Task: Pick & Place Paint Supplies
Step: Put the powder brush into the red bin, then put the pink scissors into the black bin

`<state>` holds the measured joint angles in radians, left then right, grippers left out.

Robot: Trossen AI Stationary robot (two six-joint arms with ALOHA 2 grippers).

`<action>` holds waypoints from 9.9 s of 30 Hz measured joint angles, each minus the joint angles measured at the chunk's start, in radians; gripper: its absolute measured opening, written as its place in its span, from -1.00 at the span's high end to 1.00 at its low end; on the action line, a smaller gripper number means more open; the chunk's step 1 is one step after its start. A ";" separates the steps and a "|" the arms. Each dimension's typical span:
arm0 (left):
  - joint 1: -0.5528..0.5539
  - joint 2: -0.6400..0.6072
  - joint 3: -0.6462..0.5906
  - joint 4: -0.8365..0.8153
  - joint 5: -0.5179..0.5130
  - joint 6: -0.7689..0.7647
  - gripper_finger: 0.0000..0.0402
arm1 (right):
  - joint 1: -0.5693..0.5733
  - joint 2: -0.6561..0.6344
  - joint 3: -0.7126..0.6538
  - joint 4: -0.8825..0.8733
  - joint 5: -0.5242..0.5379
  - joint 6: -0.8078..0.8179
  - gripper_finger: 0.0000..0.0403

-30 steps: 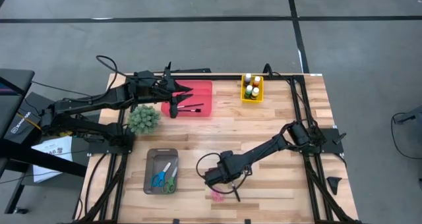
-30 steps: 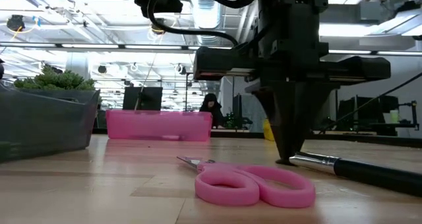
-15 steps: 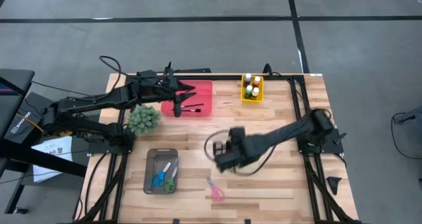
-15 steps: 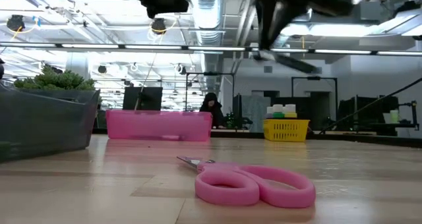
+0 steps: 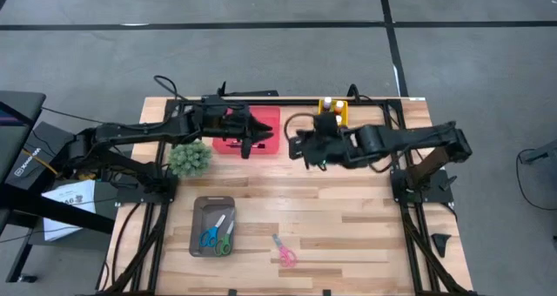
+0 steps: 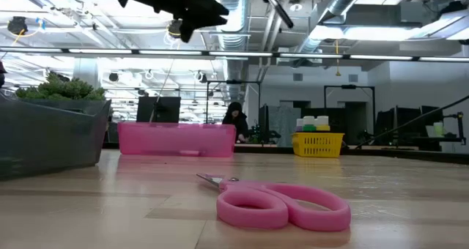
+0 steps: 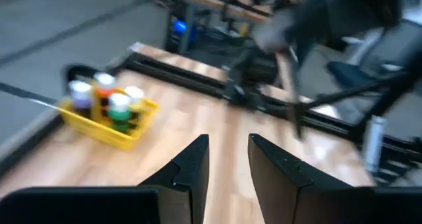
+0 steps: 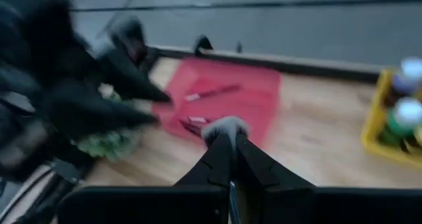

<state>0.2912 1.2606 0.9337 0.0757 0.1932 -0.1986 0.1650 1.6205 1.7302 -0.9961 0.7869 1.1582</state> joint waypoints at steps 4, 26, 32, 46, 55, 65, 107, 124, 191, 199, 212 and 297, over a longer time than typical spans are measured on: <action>-0.028 0.020 0.000 0.056 0.090 -0.016 0.50 | -0.044 -0.024 0.000 0.130 -0.027 -0.174 1.00; -0.090 0.032 0.000 0.189 0.069 -0.150 0.04 | -0.094 0.013 -0.001 0.476 -0.229 -0.462 1.00; -0.089 0.032 0.000 0.189 0.069 -0.151 0.14 | -0.100 0.011 0.000 0.513 -0.244 -0.494 1.00; -0.089 0.032 0.000 0.213 0.069 -0.151 0.72 | -0.117 0.010 0.000 0.518 -0.270 -0.515 1.00; -0.088 0.032 -0.002 0.208 0.080 -0.150 0.85 | -0.118 0.020 0.000 0.522 -0.266 -0.513 0.93; -0.059 0.004 0.000 -0.017 0.086 -0.077 0.85 | -0.118 0.014 0.000 0.519 -0.236 -0.513 0.39; 0.285 0.630 0.406 -0.959 -0.246 0.795 0.85 | -0.034 -0.039 0.000 0.412 -0.131 -0.457 0.13; 0.284 0.630 0.406 -0.959 -0.239 0.793 0.81 | -0.036 -0.039 0.000 0.398 -0.131 -0.450 0.13; 0.284 -0.496 -0.074 -0.429 0.040 0.541 0.26 | 0.062 -0.036 0.000 -0.112 -0.215 0.280 0.13; 0.284 -0.563 -0.074 -0.344 0.047 0.314 0.26 | 0.095 0.034 0.000 -0.149 -0.212 0.438 0.13; 0.281 -0.573 -0.074 -0.337 0.160 0.216 0.26 | 0.171 0.196 0.000 0.270 -0.367 0.546 0.13; 0.280 -0.574 -0.072 -0.464 0.232 -0.046 0.26 | 0.380 0.637 0.115 0.026 -0.658 0.528 0.13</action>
<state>0.5713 0.6868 0.8612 -0.3884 0.4247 -0.2447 0.5450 2.2574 1.8454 -0.9698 0.1284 1.6866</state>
